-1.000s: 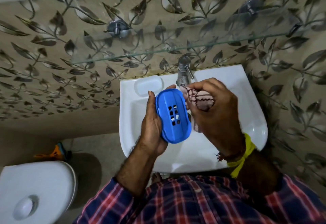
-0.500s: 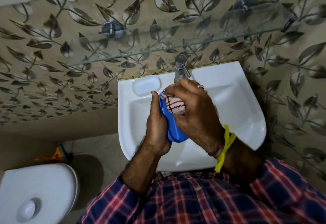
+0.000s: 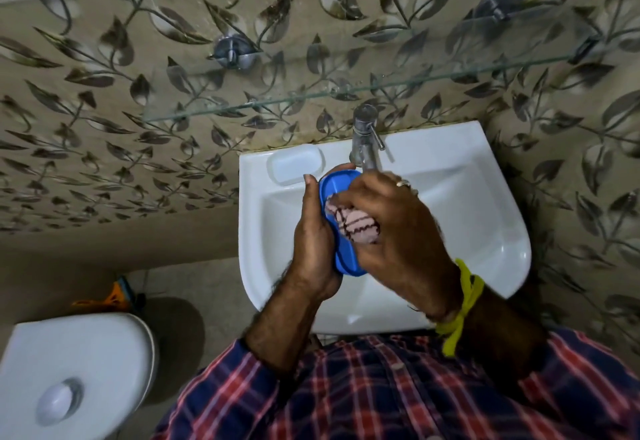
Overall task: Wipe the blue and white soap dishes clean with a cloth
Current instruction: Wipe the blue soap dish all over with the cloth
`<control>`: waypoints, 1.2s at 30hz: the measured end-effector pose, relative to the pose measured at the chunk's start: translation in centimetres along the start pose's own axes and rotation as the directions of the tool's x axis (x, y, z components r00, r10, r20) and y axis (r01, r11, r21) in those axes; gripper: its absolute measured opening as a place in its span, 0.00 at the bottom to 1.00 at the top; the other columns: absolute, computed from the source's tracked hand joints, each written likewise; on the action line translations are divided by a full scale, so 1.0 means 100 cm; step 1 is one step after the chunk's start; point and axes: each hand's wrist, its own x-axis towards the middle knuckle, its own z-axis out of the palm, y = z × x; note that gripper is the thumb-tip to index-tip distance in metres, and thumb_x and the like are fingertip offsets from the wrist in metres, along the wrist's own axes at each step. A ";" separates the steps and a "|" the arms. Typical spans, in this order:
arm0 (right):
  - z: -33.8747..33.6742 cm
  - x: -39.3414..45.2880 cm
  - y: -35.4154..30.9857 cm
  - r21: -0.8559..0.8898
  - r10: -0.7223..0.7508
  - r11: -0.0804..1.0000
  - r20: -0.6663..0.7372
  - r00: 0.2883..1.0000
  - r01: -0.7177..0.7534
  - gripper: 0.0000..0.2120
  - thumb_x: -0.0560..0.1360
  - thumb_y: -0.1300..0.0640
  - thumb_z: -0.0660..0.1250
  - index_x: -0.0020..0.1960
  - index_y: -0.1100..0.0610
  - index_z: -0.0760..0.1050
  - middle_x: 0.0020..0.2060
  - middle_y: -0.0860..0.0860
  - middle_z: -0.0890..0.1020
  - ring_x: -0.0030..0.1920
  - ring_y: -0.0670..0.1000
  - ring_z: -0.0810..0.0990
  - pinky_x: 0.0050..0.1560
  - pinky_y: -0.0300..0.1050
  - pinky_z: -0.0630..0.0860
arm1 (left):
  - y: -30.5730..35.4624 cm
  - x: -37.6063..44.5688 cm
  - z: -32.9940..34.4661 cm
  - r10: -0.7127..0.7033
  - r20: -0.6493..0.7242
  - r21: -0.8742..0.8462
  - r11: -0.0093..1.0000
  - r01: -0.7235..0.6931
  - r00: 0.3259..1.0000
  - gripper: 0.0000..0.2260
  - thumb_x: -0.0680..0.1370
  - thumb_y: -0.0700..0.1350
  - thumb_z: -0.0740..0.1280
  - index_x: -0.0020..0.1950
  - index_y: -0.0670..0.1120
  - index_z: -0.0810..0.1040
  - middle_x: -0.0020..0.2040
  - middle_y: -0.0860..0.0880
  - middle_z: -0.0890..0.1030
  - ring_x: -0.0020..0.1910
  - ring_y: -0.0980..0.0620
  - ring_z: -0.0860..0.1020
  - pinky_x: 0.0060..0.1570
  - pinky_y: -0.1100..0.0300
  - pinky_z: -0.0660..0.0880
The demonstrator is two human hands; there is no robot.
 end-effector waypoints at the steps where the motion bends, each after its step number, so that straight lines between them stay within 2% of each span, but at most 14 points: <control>1: -0.001 0.008 0.001 0.022 0.029 0.999 -0.048 0.998 -0.028 0.21 0.61 0.66 0.66 0.53 0.61 0.83 0.48 0.55 0.81 0.49 0.58 0.79 0.49 0.56 0.79 | -0.001 0.001 0.002 -0.005 -0.004 0.004 1.000 0.005 1.000 0.31 0.83 0.66 0.49 0.60 0.49 0.85 0.59 0.42 0.86 0.57 0.45 0.85 0.52 0.54 0.82; 3: -0.002 0.016 0.000 0.061 0.023 0.998 -0.059 0.998 -0.020 0.20 0.61 0.67 0.66 0.53 0.62 0.83 0.48 0.56 0.81 0.50 0.59 0.80 0.50 0.55 0.78 | 0.004 0.004 0.005 0.001 -0.011 0.000 1.000 -0.001 1.000 0.31 0.83 0.66 0.50 0.65 0.46 0.82 0.61 0.41 0.85 0.59 0.45 0.84 0.54 0.54 0.82; 5: 0.000 0.007 -0.002 0.050 -0.041 0.998 0.016 0.999 0.040 0.21 0.62 0.65 0.66 0.54 0.61 0.83 0.48 0.56 0.81 0.51 0.59 0.79 0.51 0.55 0.78 | 0.013 0.005 0.004 0.008 -0.020 0.001 1.000 -0.008 1.000 0.33 0.81 0.69 0.52 0.67 0.45 0.80 0.62 0.39 0.83 0.61 0.41 0.82 0.58 0.51 0.81; 7: 0.000 -0.002 -0.002 0.030 -0.032 0.999 0.056 0.998 0.030 0.21 0.63 0.65 0.67 0.54 0.60 0.83 0.49 0.55 0.81 0.51 0.59 0.79 0.50 0.55 0.78 | 0.014 0.004 0.003 0.006 -0.040 0.013 1.000 -0.006 0.999 0.33 0.81 0.70 0.52 0.64 0.46 0.82 0.64 0.38 0.82 0.64 0.38 0.80 0.62 0.48 0.78; 10: 0.000 0.011 0.003 0.086 0.038 0.996 -0.027 0.999 -0.036 0.19 0.62 0.69 0.71 0.53 0.62 0.83 0.49 0.55 0.81 0.52 0.58 0.80 0.52 0.55 0.78 | 0.010 0.004 0.006 -0.007 -0.063 0.013 1.000 0.008 0.998 0.31 0.82 0.68 0.51 0.59 0.47 0.85 0.62 0.39 0.83 0.61 0.41 0.82 0.58 0.51 0.81; 14: 0.001 -0.005 0.002 0.057 -0.048 0.997 0.058 0.997 0.045 0.19 0.63 0.67 0.68 0.53 0.60 0.83 0.47 0.56 0.81 0.50 0.59 0.80 0.49 0.55 0.78 | 0.016 0.004 0.003 -0.012 -0.039 0.038 0.999 0.013 0.999 0.33 0.81 0.70 0.51 0.54 0.50 0.88 0.57 0.41 0.84 0.58 0.42 0.82 0.59 0.49 0.79; 17: 0.002 -0.006 0.005 0.073 0.031 0.997 0.021 0.999 -0.032 0.19 0.64 0.68 0.70 0.54 0.60 0.84 0.47 0.55 0.82 0.51 0.59 0.79 0.50 0.57 0.77 | 0.011 0.004 0.004 -0.013 -0.062 0.022 1.000 0.015 0.998 0.33 0.82 0.69 0.49 0.49 0.52 0.89 0.53 0.44 0.87 0.54 0.45 0.85 0.55 0.52 0.81; 19: 0.004 0.004 0.006 0.137 0.053 0.989 -0.016 0.998 -0.050 0.17 0.65 0.68 0.71 0.53 0.61 0.84 0.47 0.56 0.81 0.50 0.59 0.80 0.51 0.56 0.77 | 0.011 0.007 0.004 -0.019 -0.056 -0.005 1.000 0.018 0.998 0.34 0.82 0.69 0.49 0.52 0.50 0.89 0.54 0.43 0.86 0.55 0.45 0.85 0.55 0.52 0.82; 23: 0.005 -0.011 0.006 0.069 -0.064 0.996 0.085 0.994 0.058 0.18 0.65 0.69 0.70 0.53 0.58 0.84 0.46 0.53 0.81 0.50 0.57 0.79 0.48 0.51 0.77 | 0.023 0.007 0.000 -0.015 -0.061 -0.002 1.000 0.015 0.998 0.34 0.80 0.72 0.52 0.65 0.47 0.81 0.59 0.38 0.83 0.62 0.38 0.80 0.68 0.42 0.73; 25: 0.005 -0.009 0.009 0.070 -0.008 0.998 0.052 0.999 0.004 0.18 0.65 0.70 0.71 0.53 0.58 0.84 0.46 0.53 0.81 0.50 0.56 0.79 0.49 0.50 0.76 | 0.022 0.007 0.002 -0.022 -0.086 0.026 0.999 0.024 0.996 0.37 0.79 0.72 0.50 0.66 0.45 0.80 0.61 0.37 0.82 0.63 0.37 0.79 0.70 0.40 0.70; 27: 0.007 0.001 0.010 0.126 0.032 0.992 -0.018 0.999 -0.030 0.17 0.65 0.70 0.71 0.53 0.59 0.84 0.45 0.53 0.82 0.50 0.56 0.79 0.51 0.48 0.75 | 0.023 0.008 0.004 -0.029 -0.071 0.030 0.999 0.032 0.997 0.39 0.79 0.73 0.50 0.66 0.42 0.80 0.62 0.36 0.82 0.63 0.39 0.81 0.67 0.43 0.74; 29: 0.007 0.000 0.009 0.123 -0.012 0.992 0.019 1.000 0.010 0.18 0.65 0.69 0.71 0.53 0.59 0.84 0.46 0.53 0.81 0.49 0.56 0.79 0.49 0.48 0.75 | 0.029 0.010 0.003 -0.013 -0.069 0.011 1.000 0.014 0.998 0.38 0.79 0.72 0.50 0.60 0.42 0.84 0.55 0.38 0.85 0.55 0.41 0.83 0.59 0.49 0.79; 32: 0.005 -0.012 0.010 0.087 -0.055 0.995 0.084 0.995 0.047 0.17 0.65 0.69 0.73 0.53 0.58 0.84 0.46 0.53 0.82 0.49 0.56 0.79 0.48 0.52 0.77 | 0.036 0.013 0.001 0.038 -0.091 0.068 0.997 -0.032 0.995 0.37 0.79 0.72 0.50 0.58 0.43 0.83 0.47 0.43 0.84 0.48 0.44 0.82 0.54 0.51 0.78; 36: 0.006 -0.001 0.010 0.128 0.003 0.992 0.002 1.000 -0.003 0.16 0.66 0.68 0.72 0.52 0.58 0.84 0.46 0.53 0.82 0.50 0.56 0.79 0.50 0.54 0.77 | 0.039 0.013 0.006 0.022 -0.026 0.056 0.998 -0.020 0.999 0.40 0.76 0.76 0.49 0.55 0.43 0.82 0.43 0.45 0.83 0.43 0.48 0.82 0.47 0.56 0.80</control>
